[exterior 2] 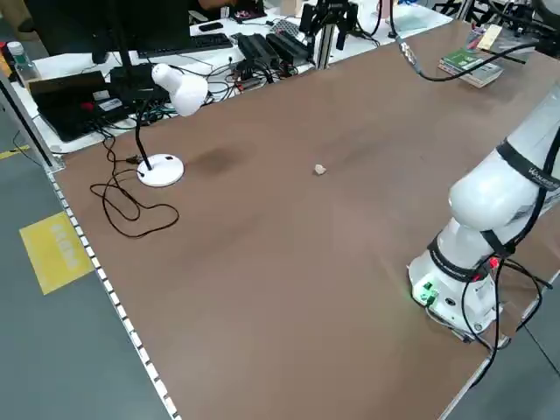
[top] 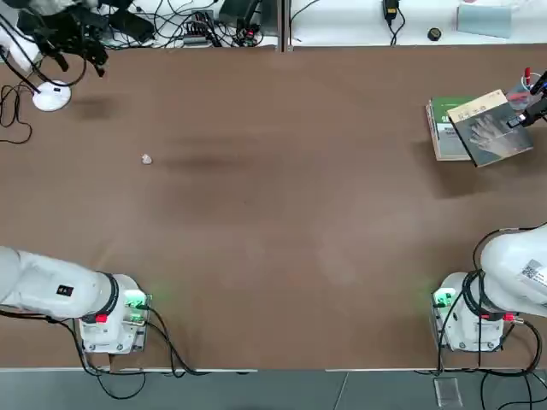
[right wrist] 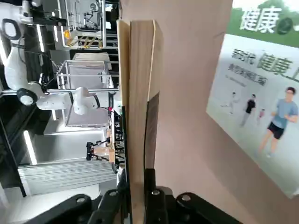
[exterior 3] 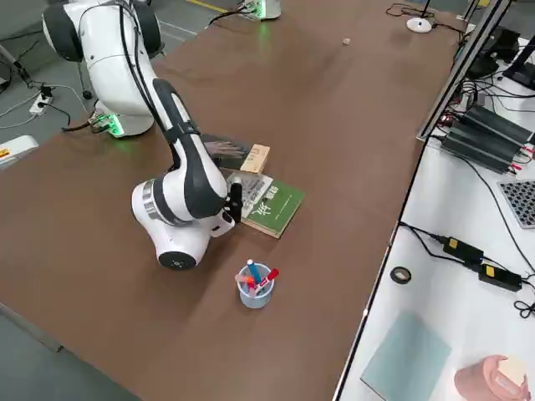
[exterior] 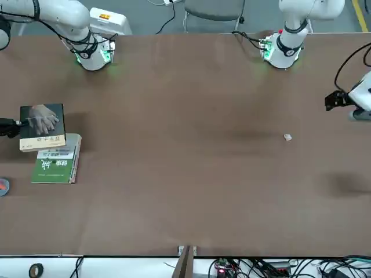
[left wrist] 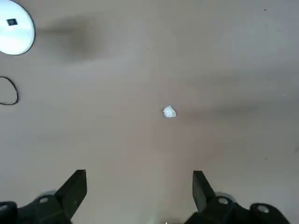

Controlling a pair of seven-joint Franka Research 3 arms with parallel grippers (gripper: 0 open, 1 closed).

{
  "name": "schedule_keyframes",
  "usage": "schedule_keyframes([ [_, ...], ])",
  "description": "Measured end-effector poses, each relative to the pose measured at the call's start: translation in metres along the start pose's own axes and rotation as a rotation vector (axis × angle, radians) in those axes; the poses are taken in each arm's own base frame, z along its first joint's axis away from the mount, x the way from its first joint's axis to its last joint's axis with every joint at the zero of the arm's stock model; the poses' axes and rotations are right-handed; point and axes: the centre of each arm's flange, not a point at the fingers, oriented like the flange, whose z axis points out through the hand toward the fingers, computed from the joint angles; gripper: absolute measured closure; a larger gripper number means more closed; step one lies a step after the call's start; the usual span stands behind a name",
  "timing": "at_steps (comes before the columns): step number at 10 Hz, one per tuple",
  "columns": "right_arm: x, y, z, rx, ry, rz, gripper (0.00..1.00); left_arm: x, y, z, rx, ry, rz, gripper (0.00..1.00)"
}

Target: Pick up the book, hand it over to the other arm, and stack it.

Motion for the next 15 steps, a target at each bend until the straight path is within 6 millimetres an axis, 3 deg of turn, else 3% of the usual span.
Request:
schedule_keyframes([
  [9, 0.003, 0.03, -0.011, -0.096, 0.06, -0.014, 0.84, -0.013, 0.021, -0.047, -0.002, 0.03, 0.038, 0.04],
  [15, 0.009, 0.031, -0.014, -0.12, 0.092, -0.027, 0.84, 0.001, 0.019, -0.039, -0.027, 0.022, 0.023, 0.04],
])
